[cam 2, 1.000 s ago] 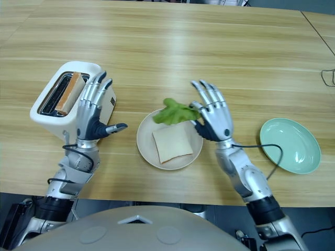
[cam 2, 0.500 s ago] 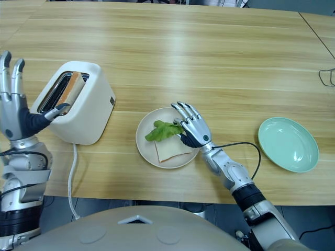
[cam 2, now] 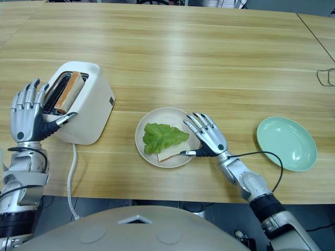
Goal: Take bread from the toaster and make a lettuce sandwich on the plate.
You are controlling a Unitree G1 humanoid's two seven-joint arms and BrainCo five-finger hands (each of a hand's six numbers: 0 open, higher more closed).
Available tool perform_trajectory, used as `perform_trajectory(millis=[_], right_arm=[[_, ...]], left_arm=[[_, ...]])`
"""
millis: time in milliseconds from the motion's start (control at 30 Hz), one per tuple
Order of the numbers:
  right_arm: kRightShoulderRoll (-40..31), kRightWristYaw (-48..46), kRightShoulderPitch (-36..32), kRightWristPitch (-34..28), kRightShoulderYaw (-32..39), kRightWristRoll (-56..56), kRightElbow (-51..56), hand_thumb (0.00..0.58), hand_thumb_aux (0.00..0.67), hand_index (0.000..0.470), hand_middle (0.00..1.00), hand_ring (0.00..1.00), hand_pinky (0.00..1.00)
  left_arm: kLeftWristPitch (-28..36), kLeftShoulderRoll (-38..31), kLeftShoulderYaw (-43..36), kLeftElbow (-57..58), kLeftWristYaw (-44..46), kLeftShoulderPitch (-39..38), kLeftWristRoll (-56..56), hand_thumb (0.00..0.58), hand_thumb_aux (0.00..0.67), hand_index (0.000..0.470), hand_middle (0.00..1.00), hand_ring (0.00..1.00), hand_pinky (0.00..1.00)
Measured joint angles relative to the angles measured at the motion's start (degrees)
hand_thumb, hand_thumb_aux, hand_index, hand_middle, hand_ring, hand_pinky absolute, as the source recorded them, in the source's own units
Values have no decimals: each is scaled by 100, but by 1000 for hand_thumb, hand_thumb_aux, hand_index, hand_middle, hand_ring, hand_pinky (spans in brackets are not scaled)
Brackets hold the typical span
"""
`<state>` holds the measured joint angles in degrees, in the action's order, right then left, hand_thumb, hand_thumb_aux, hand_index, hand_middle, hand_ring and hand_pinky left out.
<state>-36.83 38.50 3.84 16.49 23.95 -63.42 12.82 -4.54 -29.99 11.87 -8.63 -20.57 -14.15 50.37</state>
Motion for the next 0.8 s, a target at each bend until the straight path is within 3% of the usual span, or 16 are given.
perform_trajectory(millis=[33,67,100,133,200,233,267,300,333,367,600,800], right_arm=[[-29,18,15,-12,-17,-2,0,0,0,0,0,0,0],[-52,36,29,-22,-35,-1,-1,0,0,0,0,0,0],[-65,52,39,-33,-46,-1,-2,0,0,0,0,0,0],[-71,82,56,-51,-51,-1,-7,0,0,0,0,0,0],[-100,151,150,-115,-103,4,-41,0,0,0,0,0,0],[-137,170,200,-132,-155,9,-89,0,0,0,0,0,0],[-158,180,226,-137,-197,14,-179,0,0,0,0,0,0],[-166,188,236,-138,-219,29,-263,0,0,0,0,0,0],[-168,192,269,-138,-249,45,-380,0,0,0,0,0,0],[-169,194,307,-136,-282,57,-536,0,0,0,0,0,0],[-138,269,393,-140,-335,45,-999,0,0,0,0,0,0],[73,477,383,-268,-413,0,-1082,0,0,0,0,0,0]], left_arm=[[2,-21,-18,0,72,30,-56,436,336,231,0,0,0],[9,-40,-37,1,174,99,-133,436,336,231,0,0,0],[21,-53,-39,1,260,175,-192,549,515,354,0,0,0],[47,-71,-39,6,340,248,-272,580,670,460,0,0,0],[62,-152,-35,9,490,317,-412,580,670,460,0,0,0],[63,-169,-29,10,577,332,-546,580,670,460,427,427,427],[60,-173,-24,8,642,343,-614,580,670,460,510,510,510],[62,-180,-23,15,674,343,-658,580,670,460,510,510,510],[59,-193,-24,19,729,353,-719,580,670,460,937,937,937],[53,-215,-27,20,780,357,-787,580,670,460,1000,1000,1000],[-231,-256,-40,-27,819,431,-1031,580,670,460,1000,1000,1000],[-645,120,361,-176,-212,789,-1179,580,670,460,1000,1000,1000]])
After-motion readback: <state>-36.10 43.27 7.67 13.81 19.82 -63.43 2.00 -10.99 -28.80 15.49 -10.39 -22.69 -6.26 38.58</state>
